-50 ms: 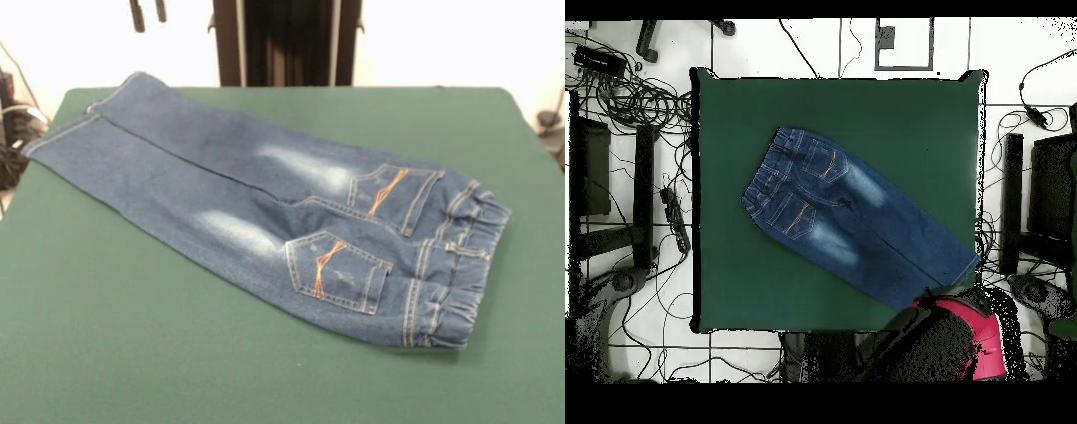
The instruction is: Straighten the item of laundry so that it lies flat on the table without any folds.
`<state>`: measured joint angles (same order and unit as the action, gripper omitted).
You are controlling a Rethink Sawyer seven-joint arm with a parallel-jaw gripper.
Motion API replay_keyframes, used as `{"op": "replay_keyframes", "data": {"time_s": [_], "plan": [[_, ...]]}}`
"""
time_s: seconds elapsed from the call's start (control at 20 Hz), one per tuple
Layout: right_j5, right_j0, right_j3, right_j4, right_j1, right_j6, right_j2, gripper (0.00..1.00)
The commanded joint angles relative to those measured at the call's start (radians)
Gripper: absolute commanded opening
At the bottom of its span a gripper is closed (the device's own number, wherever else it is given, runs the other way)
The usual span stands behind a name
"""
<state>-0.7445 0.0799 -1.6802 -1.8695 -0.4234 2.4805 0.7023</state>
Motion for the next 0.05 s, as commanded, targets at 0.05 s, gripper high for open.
{"op": "replay_keyframes", "data": {"time_s": [0.05], "plan": [[-0.024, 0.093, -0.008, 0.079, 0.043, 0.479, -0.005, 1.00]]}}
